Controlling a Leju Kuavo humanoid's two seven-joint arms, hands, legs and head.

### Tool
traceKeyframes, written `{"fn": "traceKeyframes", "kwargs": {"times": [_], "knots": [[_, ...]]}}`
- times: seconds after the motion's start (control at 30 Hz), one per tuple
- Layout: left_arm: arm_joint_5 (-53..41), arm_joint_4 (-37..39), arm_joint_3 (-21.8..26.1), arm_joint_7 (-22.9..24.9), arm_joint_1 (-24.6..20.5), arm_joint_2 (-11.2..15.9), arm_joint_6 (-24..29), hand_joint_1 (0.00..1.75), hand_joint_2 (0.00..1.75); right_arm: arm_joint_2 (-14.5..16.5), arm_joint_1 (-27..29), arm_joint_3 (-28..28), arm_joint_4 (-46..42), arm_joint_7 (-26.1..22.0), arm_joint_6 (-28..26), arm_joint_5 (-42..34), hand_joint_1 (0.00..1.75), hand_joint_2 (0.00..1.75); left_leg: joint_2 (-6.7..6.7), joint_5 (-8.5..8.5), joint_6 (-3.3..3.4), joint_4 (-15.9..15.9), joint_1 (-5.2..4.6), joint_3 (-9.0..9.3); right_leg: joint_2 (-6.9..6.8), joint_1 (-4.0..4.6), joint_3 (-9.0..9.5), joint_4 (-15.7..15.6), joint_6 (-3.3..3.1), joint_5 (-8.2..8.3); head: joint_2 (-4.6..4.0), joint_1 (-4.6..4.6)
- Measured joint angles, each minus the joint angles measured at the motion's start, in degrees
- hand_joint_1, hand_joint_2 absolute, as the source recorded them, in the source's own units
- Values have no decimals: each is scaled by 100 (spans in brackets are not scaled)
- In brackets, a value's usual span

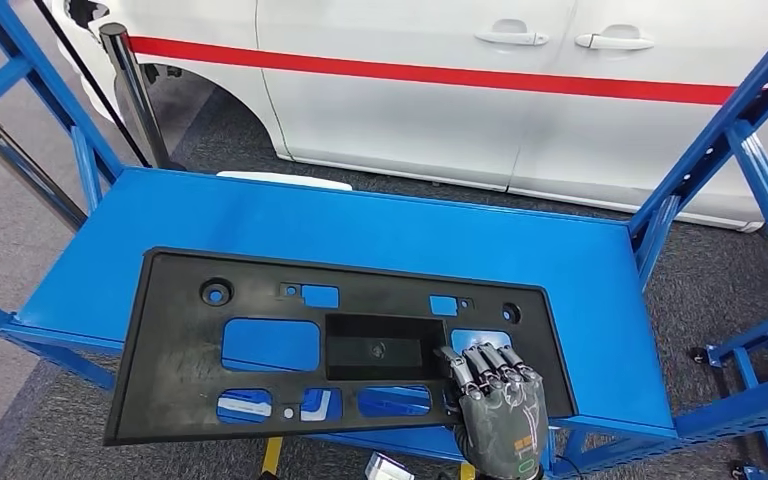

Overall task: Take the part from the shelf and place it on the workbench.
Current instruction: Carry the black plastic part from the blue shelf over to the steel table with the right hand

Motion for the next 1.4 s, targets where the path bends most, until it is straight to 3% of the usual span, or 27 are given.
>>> {"fn": "traceKeyframes", "kwargs": {"times": [0.07, 0.13, 0.17, 0.2, 0.23, 0.33, 0.37, 0.5, 0.57, 0.63, 0.67, 0.7, 0.73, 0.83, 0.9, 1.03, 1.1, 1.2, 1.23, 1.27, 1.3, 1.37, 1.4], "knots": [[-1, 0, 0, -2, 5, 1, 3, 0, 175, 8, 0, -1, 0, -7, 0, 0, 175, 175, -4, -352, -46, 387, 11, -153, -20, -27, -66, -37, -77, 83, 0, -13], [-1, 0, 0, -3, 8, -1, 4, 0, 175, 14, 2, -3, 4, -9, 0, 0, 175, 175, -4, -810, -86, 1098, 23, -378, -32, -13, -164, -25, -109, 141, 0, -24], [-1, 0, 0, -3, 9, -1, 4, 0, 175, 14, 4, -3, 9, -9, 0, 0, 175, 175, -3, -929, -101, 1372, 28, -435, -39, -6, -212, -13, -108, 166, 0, -23], [-1, 0, 0, -3, 10, 0, 4, 0, 175, 14, 4, -4, 15, -9, 0, 0, 175, 175, -3, -934, -109, 1465, 31, -405, -44, -2, -258, 6, -104, 186, 0, -24], [-2, 0, 0, -3, 10, 1, 4, 0, 175, 14, 4, -4, 21, -9, 0, 0, 175, 175, -3, -833, -110, 1334, 32, -268, -46, 0, -298, 32, -98, 201, 0, -24], [-6, 0, 0, -3, 2, 2, 2, 0, 175, 14, 2, -7, 24, -9, 0, 0, 175, 175, -7, -471, -63, 243, 24, 430, -45, 6, -403, 134, -65, 224, 0, -24], [-7, 0, 0, -4, 0, 1, 1, 0, 175, 14, 1, -8, 24, -10, 0, 0, 175, 175, -10, -433, -38, 7, 14, 550, -44, 12, -431, 158, -40, 239, 0, -23], [-7, 0, 2, -5, 2, -2, 0, 0, 175, 14, 1, -13, 24, -11, 0, 0, 175, 175, -2, -349, 84, -131, 11, 523, -26, 18, -494, 205, 95, 269, 0, -21], [-8, 0, 2, -6, -7, -5, 1, 0, 175, 14, 0, -15, 25, -13, -1, -1, 175, 175, 16, -263, 172, -171, 34, 465, -5, 7, -630, 535, 146, -21, 0, -15], [-12, 0, 2, -6, -14, -5, 3, 0, 175, 13, 2, -17, 28, -17, -2, -1, 175, 175, 29, -202, 214, -154, 26, 372, 3, -18, -896, 1248, 188, -479, 0, -10], [-14, 0, 3, -5, -13, -5, 5, 0, 175, 13, 4, -19, 30, -19, -2, -1, 175, 175, 35, -176, 218, -136, 22, 321, 3, -29, -999, 1567, 208, -627, 0, -11], [-16, 0, 3, -5, -11, -5, 7, 0, 175, 12, 6, -20, 31, -20, -2, 0, 175, 175, 39, -155, 216, -115, 19, 272, 2, -40, -1019, 1726, 222, -671, 0, -11], [-16, 0, 4, -5, -11, -5, 8, 0, 175, 12, 6, -22, 31, -21, -2, 0, 175, 175, 42, -139, 209, -92, 19, 228, 2, -52, -914, 1641, 228, -598, 0, -10], [-17, 0, 4, -6, -13, -10, 8, 0, 175, 13, 0, -23, 31, -27, -2, 0, 175, 175, 38, -101, 166, -27, 10, 150, 2, -58, -207, 517, 195, -178, 0, -10], [-17, 0, 4, -7, -17, -11, 8, 0, 175, 14, -3, -24, 30, -29, -2, -1, 175, 175, 38, -59, 100, -8, -2, 114, 8, -28, -29, 140, 146, -97, 0, -13], [-19, 0, 4, -5, -13, -11, 9, 0, 175, 14, -4, -35, 30, -28, -2, 0, 175, 175, 32, -45, -34, 20, 13, 47, -2, -35, -105, 87, 3, 36, 0, -14], [-20, 0, 4, -5, -13, -11, 10, 0, 175, 15, -6, -38, 30, -29, -2, 0, 175, 175, 25, -333, -73, 304, 27, -72, -21, -50, -165, 67, -64, 105, 0, -24], [-20, 0, 4, -5, -9, -11, 11, 0, 175, 18, -4, -46, 31, -28, -2, 0, 175, 175, 24, -959, -133, 1302, 40, -407, -37, -30, -339, 103, -108, 202, 0, -33], [-20, 0, 4, -5, -8, -11, 10, 0, 175, 18, -3, -49, 31, -28, -2, 0, 175, 175, 25, -1037, -145, 1501, 43, -434, -40, -25, -407, 125, -107, 234, 0, -33], [-20, 0, 4, -5, -7, -11, 10, 0, 175, 18, -3, -51, 31, -29, -2, 0, 175, 175, 26, -1011, -151, 1497, 46, -358, -42, -22, -469, 148, -101, 263, 0, -34], [-20, 0, 4, -5, -9, -11, 11, 0, 175, 18, -2, -53, 31, -29, -2, -1, 175, 175, 26, -896, -149, 1267, 48, -169, -41, -22, -523, 175, -92, 288, 0, -33], [-21, 0, 4, -5, -23, -10, 15, 0, 175, 19, -3, -58, 31, -28, -2, -2, 175, 175, 22, -639, -119, 454, 41, 353, -40, -15, -606, 240, -57, 326, 0, -33], [-23, 0, 4, -5, -33, -10, 19, 0, 175, 19, -4, -61, 31, -28, -2, -3, 175, 175, 16, -563, -91, 149, 31, 520, -40, -9, -636, 268, -28, 348, 0, -32]]}}
